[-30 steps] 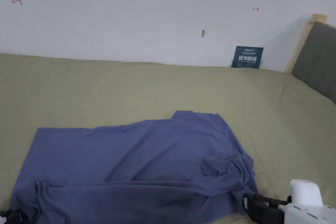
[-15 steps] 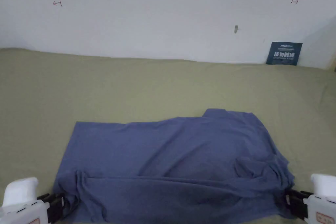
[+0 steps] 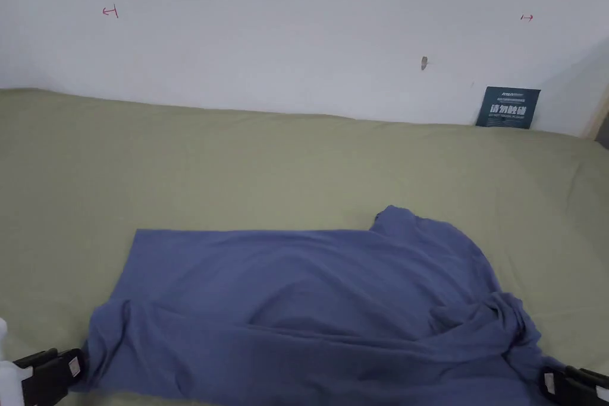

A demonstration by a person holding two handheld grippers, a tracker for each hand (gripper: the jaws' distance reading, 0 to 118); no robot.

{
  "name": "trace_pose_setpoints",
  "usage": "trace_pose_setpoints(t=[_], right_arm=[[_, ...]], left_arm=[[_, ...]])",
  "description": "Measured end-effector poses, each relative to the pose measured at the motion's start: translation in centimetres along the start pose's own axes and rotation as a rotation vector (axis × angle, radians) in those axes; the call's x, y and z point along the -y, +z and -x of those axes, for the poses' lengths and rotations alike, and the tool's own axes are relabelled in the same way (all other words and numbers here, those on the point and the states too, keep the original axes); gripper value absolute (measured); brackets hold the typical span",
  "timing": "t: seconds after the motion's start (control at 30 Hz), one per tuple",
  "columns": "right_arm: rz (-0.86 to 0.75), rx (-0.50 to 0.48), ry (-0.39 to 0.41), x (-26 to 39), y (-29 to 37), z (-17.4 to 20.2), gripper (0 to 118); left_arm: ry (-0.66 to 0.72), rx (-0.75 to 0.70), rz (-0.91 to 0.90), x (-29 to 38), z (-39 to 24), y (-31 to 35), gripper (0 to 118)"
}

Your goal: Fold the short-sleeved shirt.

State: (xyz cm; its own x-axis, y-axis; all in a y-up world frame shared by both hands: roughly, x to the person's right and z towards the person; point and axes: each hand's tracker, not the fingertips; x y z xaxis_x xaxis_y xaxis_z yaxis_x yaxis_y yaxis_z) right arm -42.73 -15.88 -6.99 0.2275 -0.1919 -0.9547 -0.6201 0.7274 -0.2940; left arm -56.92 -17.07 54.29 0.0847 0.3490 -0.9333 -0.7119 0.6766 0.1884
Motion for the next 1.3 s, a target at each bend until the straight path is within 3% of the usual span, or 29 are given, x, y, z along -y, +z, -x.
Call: trace_pose_setpoints(t=[0.33, 0.63, 0.77, 0.83, 0.87, 0.9, 0.93, 0.97, 1.0, 1.17, 1.3], right_arm=[[0.09, 0.04, -0.108, 4.3, 5.5, -1.1, 4], [0.218, 0.081, -0.219, 9.4, 8.2, -2.6, 4], [0.269, 0.095, -0.213, 10.8, 8.4, -3.0, 4], [0.289, 0.087, -0.262, 11.6, 8.0, -3.6, 5], [0.285, 0.068, -0.29, 11.8, 8.0, -3.7, 7], [0.278, 0.066, -0.3, 11.4, 8.5, -3.7, 14], [0.254, 0.077, -0.3, 10.9, 9.2, -3.6, 31], [0.196, 0.107, -0.279, 10.2, 10.3, -3.5, 64], [0.144, 0.141, -0.245, 9.5, 11.5, -3.4, 81], [-0.234, 0.205, -0.038, 6.3, 16.3, -0.1, 81], [-0.518, 0.111, 0.065, 5.3, 18.9, 4.4, 81]], left_arm=[[0.037, 0.018, 0.074, 3.2, 0.5, 5.1, 1], [0.176, -0.026, 0.194, 7.8, 2.9, 8.9, 0], [0.206, -0.033, 0.214, 9.9, 3.5, 9.4, 1], [0.235, -0.033, 0.216, 10.5, 5.0, 8.5, 2], [0.258, -0.03, 0.218, 10.6, 5.3, 8.3, 13], [0.307, -0.046, 0.23, 10.6, 5.5, 8.4, 36], [0.332, -0.104, 0.237, 10.3, 5.5, 8.8, 60], [0.338, -0.121, 0.237, 9.6, 5.7, 9.7, 77], [0.337, -0.099, 0.193, 9.0, 5.5, 10.8, 78], [0.064, -0.151, -0.201, 6.5, 0.0, 15.7, 78], [-0.088, -0.13, -0.452, 6.2, -4.3, 17.0, 77]])
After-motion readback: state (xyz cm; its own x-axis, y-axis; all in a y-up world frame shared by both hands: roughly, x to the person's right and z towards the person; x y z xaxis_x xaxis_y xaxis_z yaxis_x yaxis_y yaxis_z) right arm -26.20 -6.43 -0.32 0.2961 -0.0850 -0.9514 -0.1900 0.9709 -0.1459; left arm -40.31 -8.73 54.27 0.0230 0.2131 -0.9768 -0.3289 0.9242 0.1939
